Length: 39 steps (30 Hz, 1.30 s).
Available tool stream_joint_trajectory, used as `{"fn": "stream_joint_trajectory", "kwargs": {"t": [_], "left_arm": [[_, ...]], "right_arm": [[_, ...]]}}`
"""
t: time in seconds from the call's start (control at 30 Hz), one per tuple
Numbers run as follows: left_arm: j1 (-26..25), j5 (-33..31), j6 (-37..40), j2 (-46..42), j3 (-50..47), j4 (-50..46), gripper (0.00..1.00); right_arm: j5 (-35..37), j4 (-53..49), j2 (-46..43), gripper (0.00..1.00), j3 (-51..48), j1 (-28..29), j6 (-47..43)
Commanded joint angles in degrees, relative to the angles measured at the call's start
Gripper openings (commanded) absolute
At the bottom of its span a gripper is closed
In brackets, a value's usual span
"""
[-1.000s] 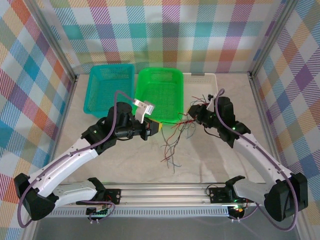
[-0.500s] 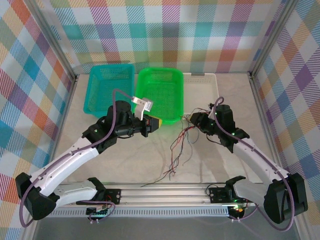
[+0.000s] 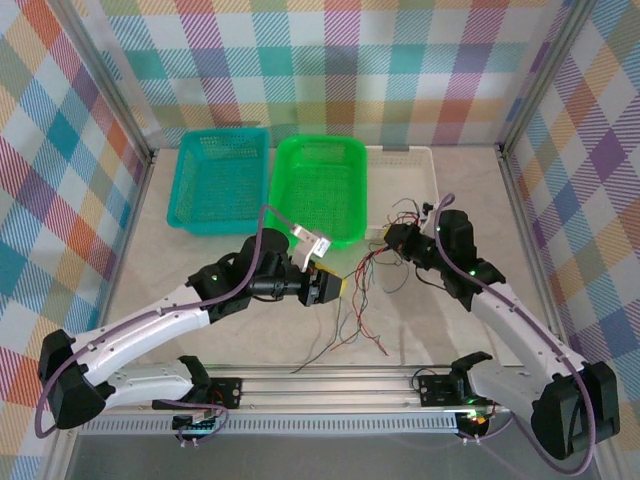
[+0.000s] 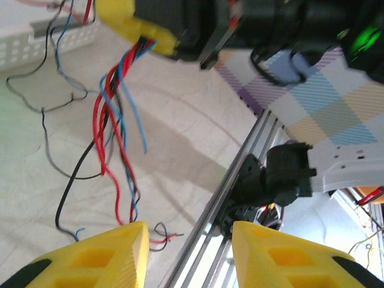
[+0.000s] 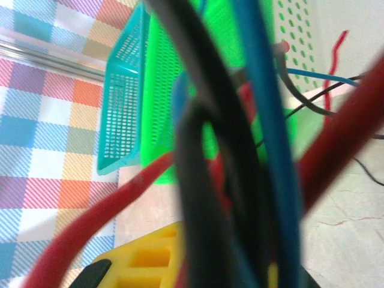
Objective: Untangle the cables
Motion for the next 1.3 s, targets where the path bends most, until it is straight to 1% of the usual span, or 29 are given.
{"fn": "stream_joint_trajectory", "kwargs": {"t": [0.0, 0.1, 0.2, 0.37, 0.53, 0.57, 0.6, 0.63, 0.73, 0.77, 0.97, 1.03, 1.07, 1.1, 1.17, 1.23, 1.27], "left_arm": [[-0.83, -2.35, -1.56, 0.18, -3.64, 3.46, 0.42], [-0.95, -5.75, -1.08, 0.27, -5.69, 4.13, 0.42], [-0.95, -7.84, -0.95, 0.52, -6.81, 5.19, 0.42], [-0.95, -8.45, -2.24, 3.36, -7.62, 9.43, 0.43], [-1.00, -8.24, -2.67, 5.64, -7.05, 12.25, 0.42], [-0.99, -8.28, -2.50, 5.96, -6.87, 12.33, 0.40], [-0.95, -8.28, -2.37, 6.25, -6.62, 12.37, 0.34], [-0.95, -8.39, -2.24, 6.49, -6.57, 12.30, 0.27], [-0.95, -9.35, -2.36, 6.45, -6.67, 12.86, 0.03], [-0.99, -9.75, -2.36, 6.39, -6.82, 13.14, 0.00], [-0.93, -15.39, -3.23, 5.70, -6.00, 13.54, 0.00], [-0.87, -17.06, -3.55, 6.11, -4.97, 13.13, 0.00], [-0.78, -17.91, -3.59, 6.44, -4.35, 12.83, 0.00], [-0.61, -18.56, -3.60, 7.01, -3.43, 12.42, 0.00], [-0.16, -18.61, -3.74, 8.56, -1.60, 11.62, 0.00], [0.02, -18.35, -3.84, 9.93, -0.22, 11.28, 0.00], [0.02, -18.30, -3.87, 10.54, 0.34, 11.30, 0.00]], "right_arm": [[-2.71, 4.30, -2.62, 0.00, 1.99, -0.12, 1.34], [-3.88, 4.36, -3.85, 0.00, 3.16, -0.10, 1.04], [-4.98, 4.34, -4.63, 0.00, 3.89, -0.10, 1.46], [-7.65, 6.37, -4.93, 0.00, 3.92, -0.04, 3.11], [-8.59, 7.00, -5.06, 0.00, 3.26, -0.04, 3.62], [-8.83, 7.17, -5.06, 0.00, 3.21, -0.03, 3.67], [-9.11, 7.15, -5.02, 0.00, 3.13, -0.05, 3.80], [-9.17, 7.12, -5.11, 0.00, 3.04, -0.08, 3.63], [-8.92, 6.66, -5.12, 0.00, 2.42, -0.06, 3.13], [-9.02, 6.54, -4.92, 0.00, 2.01, -0.05, 2.82], [-8.67, 6.52, -2.33, 0.00, -1.79, -0.11, 0.17], [-8.33, 7.03, -1.28, 0.09, -3.08, -0.12, -1.08], [-7.84, 6.90, -0.71, 0.15, -3.52, -0.12, -1.66], [-7.24, 6.75, -0.27, 0.19, -3.72, -0.14, -2.37], [-6.69, 6.77, 0.50, 0.23, -4.24, -0.20, -3.52], [-6.49, 6.54, 1.09, 0.25, -4.37, -0.21, -4.08], [-6.69, 6.55, 1.34, 0.28, -4.55, -0.26, -4.37]]}}
